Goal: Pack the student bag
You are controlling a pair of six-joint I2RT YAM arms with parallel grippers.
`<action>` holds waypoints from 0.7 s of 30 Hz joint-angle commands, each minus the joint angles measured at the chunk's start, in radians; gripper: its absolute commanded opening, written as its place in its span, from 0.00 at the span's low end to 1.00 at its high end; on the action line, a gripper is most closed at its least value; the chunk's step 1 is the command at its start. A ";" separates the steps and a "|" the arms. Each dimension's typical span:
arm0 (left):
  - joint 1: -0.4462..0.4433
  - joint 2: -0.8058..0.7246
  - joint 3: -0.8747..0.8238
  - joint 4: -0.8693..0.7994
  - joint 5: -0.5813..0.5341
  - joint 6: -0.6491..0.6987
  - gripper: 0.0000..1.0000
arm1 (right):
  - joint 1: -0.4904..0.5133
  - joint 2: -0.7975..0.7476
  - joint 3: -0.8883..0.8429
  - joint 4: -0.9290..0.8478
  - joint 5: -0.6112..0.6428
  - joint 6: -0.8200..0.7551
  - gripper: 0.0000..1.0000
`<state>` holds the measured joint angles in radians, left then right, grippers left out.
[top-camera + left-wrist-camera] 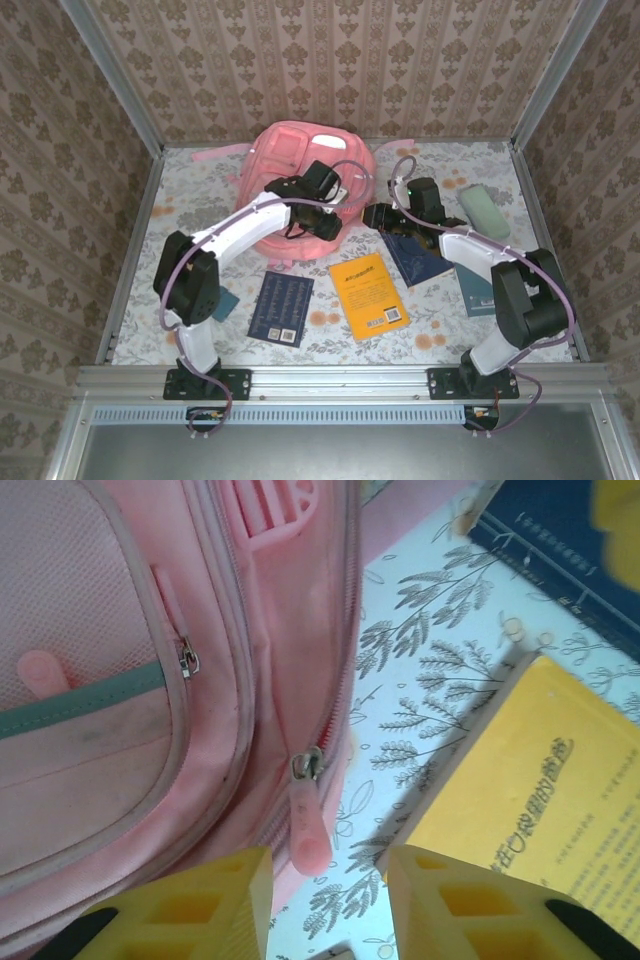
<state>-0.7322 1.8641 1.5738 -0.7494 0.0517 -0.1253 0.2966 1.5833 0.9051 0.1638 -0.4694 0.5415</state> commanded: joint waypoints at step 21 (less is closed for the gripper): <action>0.096 0.140 0.085 -0.067 0.201 -0.063 0.30 | 0.005 -0.049 -0.061 0.002 0.014 0.034 0.35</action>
<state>-0.6331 1.9842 1.6276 -0.8146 0.2016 -0.1719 0.2970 1.5604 0.8562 0.1558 -0.4660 0.5587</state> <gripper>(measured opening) 0.304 0.353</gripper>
